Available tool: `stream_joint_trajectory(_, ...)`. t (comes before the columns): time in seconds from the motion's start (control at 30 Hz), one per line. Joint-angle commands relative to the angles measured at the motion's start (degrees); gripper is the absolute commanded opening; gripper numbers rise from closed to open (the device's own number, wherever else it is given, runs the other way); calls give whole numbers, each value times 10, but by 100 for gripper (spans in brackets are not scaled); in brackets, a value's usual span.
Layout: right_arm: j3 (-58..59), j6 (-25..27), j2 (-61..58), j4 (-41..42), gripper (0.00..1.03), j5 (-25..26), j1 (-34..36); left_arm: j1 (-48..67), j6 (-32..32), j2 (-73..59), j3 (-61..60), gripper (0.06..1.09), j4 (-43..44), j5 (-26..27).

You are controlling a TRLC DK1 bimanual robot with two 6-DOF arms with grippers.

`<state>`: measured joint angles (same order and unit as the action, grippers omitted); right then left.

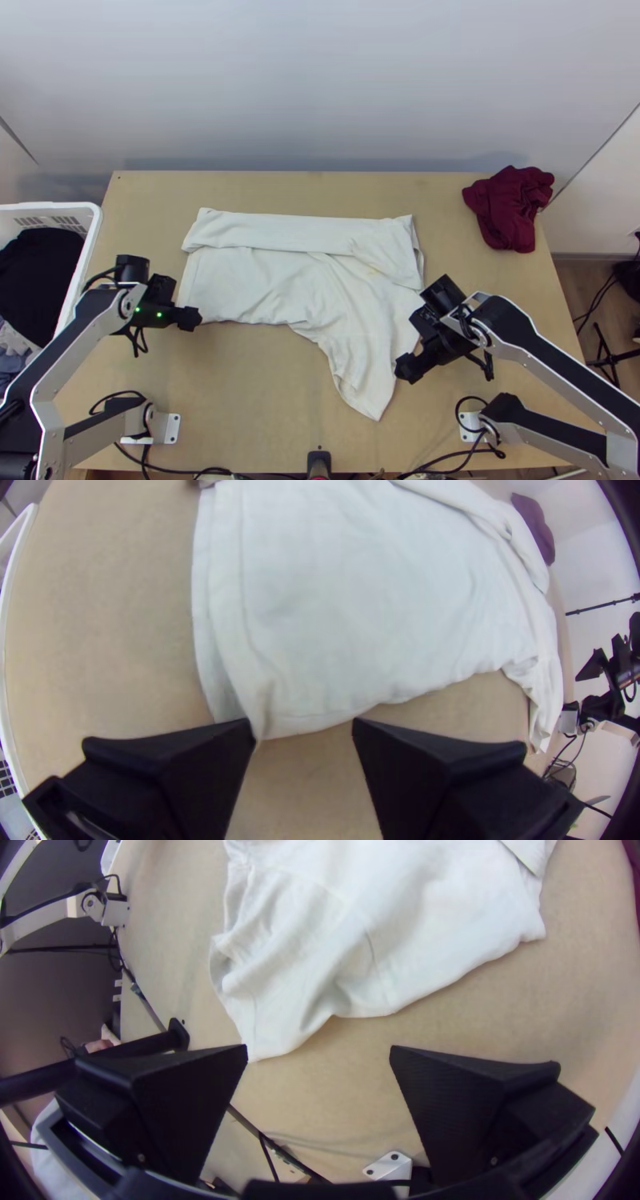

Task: Fold the t-shirt

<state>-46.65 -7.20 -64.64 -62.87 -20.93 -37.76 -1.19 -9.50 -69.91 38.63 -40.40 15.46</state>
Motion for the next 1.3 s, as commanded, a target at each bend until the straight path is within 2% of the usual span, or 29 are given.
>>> stream_joint_trajectory(0.0,10,2,-6,8,99,0,-10,26,25,3,-10,9,9,25)
stream_joint_trajectory(0.2,19,1,-30,14,99,-20,-62,24,40,4,-1,10,22,24)
stream_joint_trajectory(0.6,38,10,-116,41,99,-20,-198,22,37,13,4,10,30,23)
stream_joint_trajectory(0.9,39,-32,-136,123,99,-20,-202,27,40,14,4,10,49,19)
stream_joint_trajectory(1.0,39,-42,-137,135,90,-18,-202,28,40,14,6,10,54,19)
stream_joint_trajectory(1.1,39,-42,-137,133,85,-5,-204,28,40,14,7,10,55,18)
stream_joint_trajectory(1.13,39,-42,-135,133,72,1,-206,28,40,14,7,10,56,19)
stream_joint_trajectory(1.17,39,-39,-131,137,47,12,-208,29,40,14,7,10,58,18)
stream_joint_trajectory(1.2,39,-35,-127,151,14,18,-210,29,40,14,7,10,59,18)
stream_joint_trajectory(1.23,40,-31,-124,157,4,19,-210,29,42,14,7,10,62,18)
stream_joint_trajectory(1.27,40,-29,-121,156,3,19,-209,29,42,14,7,10,63,18)
